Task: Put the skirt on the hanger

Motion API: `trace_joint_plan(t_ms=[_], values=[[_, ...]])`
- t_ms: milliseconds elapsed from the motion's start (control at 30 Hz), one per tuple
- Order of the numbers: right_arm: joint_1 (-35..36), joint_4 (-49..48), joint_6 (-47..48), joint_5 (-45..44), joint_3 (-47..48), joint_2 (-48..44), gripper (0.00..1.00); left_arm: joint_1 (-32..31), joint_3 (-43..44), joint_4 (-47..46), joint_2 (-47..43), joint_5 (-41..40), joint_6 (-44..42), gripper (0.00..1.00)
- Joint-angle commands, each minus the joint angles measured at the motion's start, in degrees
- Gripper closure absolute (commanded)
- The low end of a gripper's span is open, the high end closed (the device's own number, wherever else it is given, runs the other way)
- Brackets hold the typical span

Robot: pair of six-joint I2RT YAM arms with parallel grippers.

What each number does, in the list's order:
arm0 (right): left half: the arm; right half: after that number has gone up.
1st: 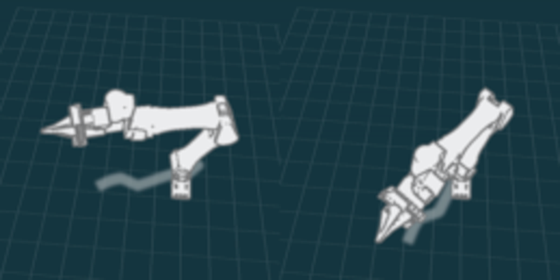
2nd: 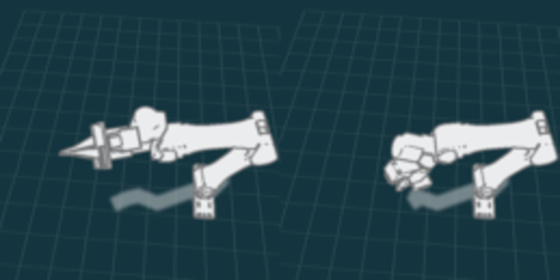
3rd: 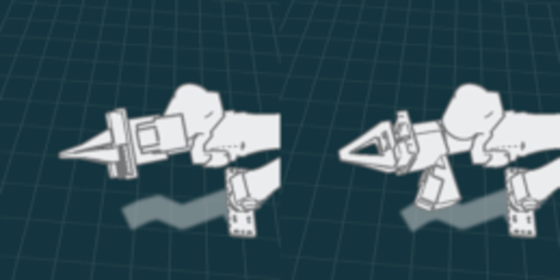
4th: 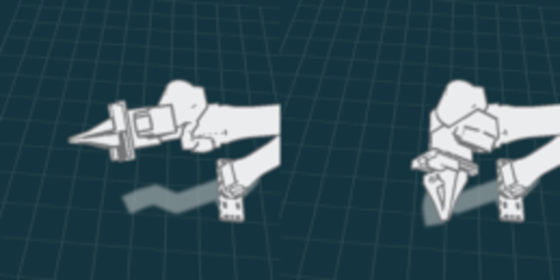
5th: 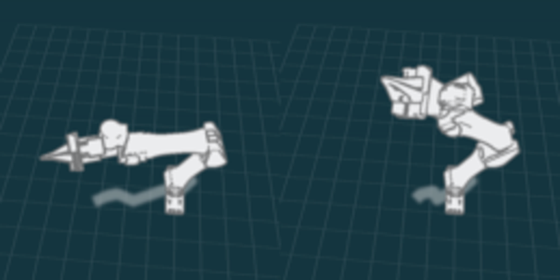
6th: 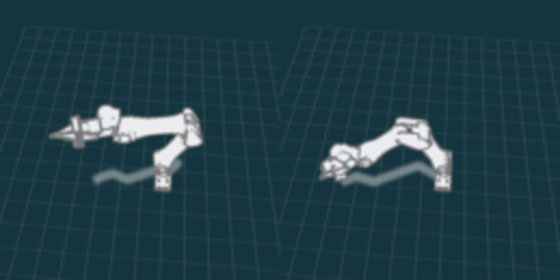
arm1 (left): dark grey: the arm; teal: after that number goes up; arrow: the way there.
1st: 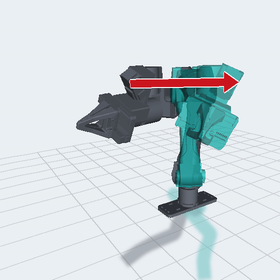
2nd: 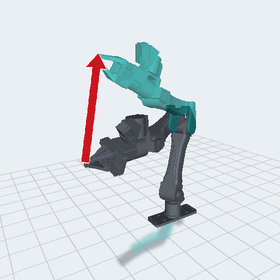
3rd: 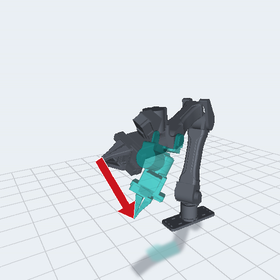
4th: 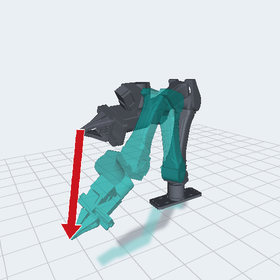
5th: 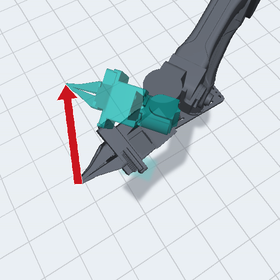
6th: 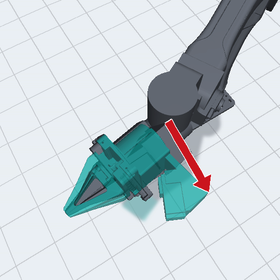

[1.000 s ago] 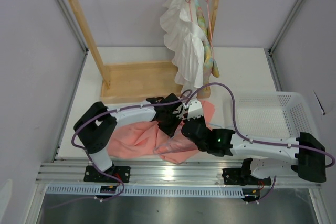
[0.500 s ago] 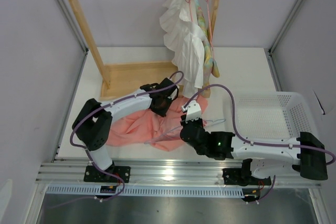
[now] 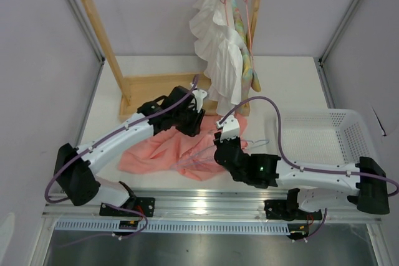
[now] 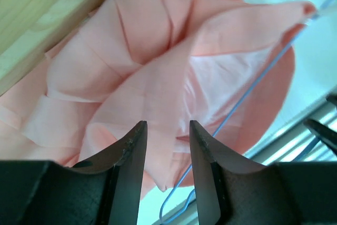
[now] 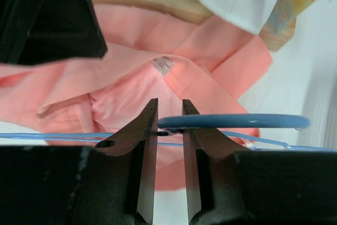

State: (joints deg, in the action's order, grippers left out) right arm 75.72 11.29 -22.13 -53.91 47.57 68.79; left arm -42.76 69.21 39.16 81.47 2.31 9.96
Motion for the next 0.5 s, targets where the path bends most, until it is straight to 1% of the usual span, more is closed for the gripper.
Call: trace_joint_plan(t_ms=[0,133,200,233,300,333,400,433,467], values=[[-0.14,-6.01,2.97,1.87,0.24,-5.60,1.00,-0.83,-3.20,2.41,-3.59,7.17,-2.22,0.57],[-0.14,-6.10,3.67,2.84,0.07,-7.18,1.00,-1.27,-4.43,4.08,-4.22,6.40,-3.63,0.59],[-0.05,-6.02,3.68,2.58,-0.11,-7.97,1.00,-1.27,-4.35,5.31,-3.87,3.77,-3.19,0.61],[-0.14,-5.93,3.50,2.23,-0.11,-8.32,1.00,-1.27,-4.09,5.75,-3.95,0.80,-2.32,0.62],[-0.05,-5.93,2.88,2.40,-0.72,-9.55,1.00,-1.27,-4.52,5.41,-4.83,-1.86,-1.09,0.62],[-0.05,-6.36,2.88,3.62,-1.33,-10.17,1.00,-1.27,-4.61,4.79,-6.22,-1.61,-1.08,0.61],[-0.14,-8.55,3.76,5.39,-2.74,-11.83,1.00,-1.27,-5.58,3.39,-7.20,2.86,-1.78,0.61],[-0.22,-8.56,3.59,5.74,-3.53,-13.15,1.00,-1.27,-5.66,3.30,-7.47,6.36,-2.30,0.62],[-0.14,-8.30,3.50,5.83,-3.71,-13.59,1.00,-1.27,-5.67,3.56,-7.29,8.22,-2.92,0.63]])
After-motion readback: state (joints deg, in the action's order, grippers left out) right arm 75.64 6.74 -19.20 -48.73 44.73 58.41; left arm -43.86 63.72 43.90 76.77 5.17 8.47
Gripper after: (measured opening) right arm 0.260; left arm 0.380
